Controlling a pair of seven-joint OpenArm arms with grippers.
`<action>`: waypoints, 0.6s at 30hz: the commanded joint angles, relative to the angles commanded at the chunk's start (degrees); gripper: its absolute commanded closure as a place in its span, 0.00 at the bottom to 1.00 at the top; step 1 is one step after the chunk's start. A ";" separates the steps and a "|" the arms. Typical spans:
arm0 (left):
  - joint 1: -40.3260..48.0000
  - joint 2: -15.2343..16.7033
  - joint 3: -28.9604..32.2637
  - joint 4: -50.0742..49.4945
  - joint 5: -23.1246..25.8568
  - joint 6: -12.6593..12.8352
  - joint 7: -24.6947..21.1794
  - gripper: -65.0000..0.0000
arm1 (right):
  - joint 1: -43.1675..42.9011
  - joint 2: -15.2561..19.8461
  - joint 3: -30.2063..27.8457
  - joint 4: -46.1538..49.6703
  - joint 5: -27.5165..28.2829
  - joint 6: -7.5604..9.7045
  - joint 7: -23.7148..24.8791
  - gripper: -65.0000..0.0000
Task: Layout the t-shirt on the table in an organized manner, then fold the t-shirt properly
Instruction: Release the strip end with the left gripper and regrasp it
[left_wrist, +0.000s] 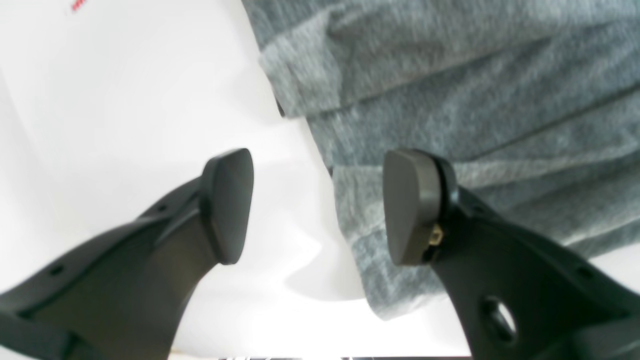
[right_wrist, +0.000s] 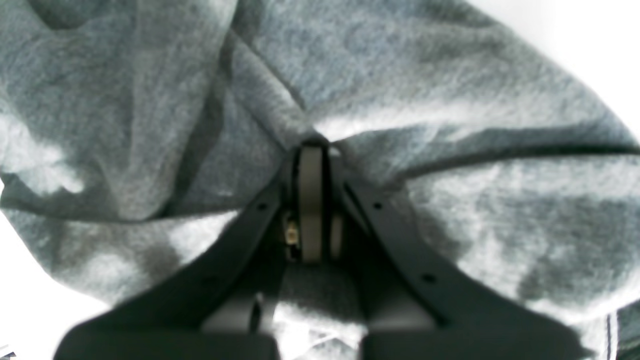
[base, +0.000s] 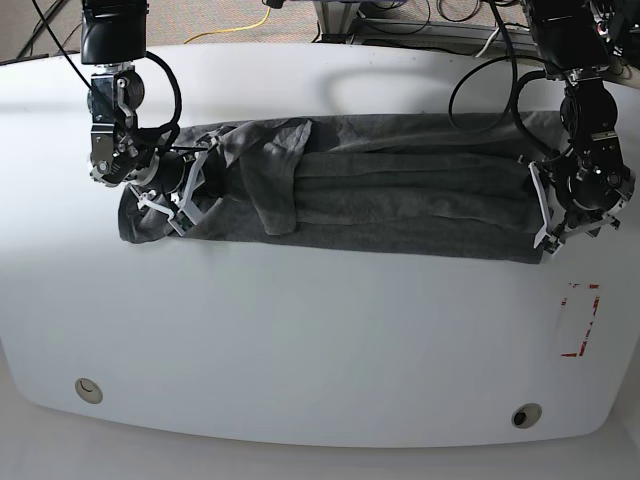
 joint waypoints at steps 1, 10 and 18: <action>0.00 0.09 0.00 -0.09 0.00 0.00 -0.70 0.41 | 0.00 0.00 0.00 0.00 0.00 0.00 0.00 0.97; -5.27 0.18 -0.09 -9.32 -0.09 0.00 -2.99 0.41 | -0.26 -0.09 0.00 0.00 0.09 0.00 0.00 0.97; -8.79 0.18 -0.09 -16.62 -0.09 0.00 -7.82 0.41 | -0.26 -0.09 0.00 0.00 0.09 0.00 0.00 0.97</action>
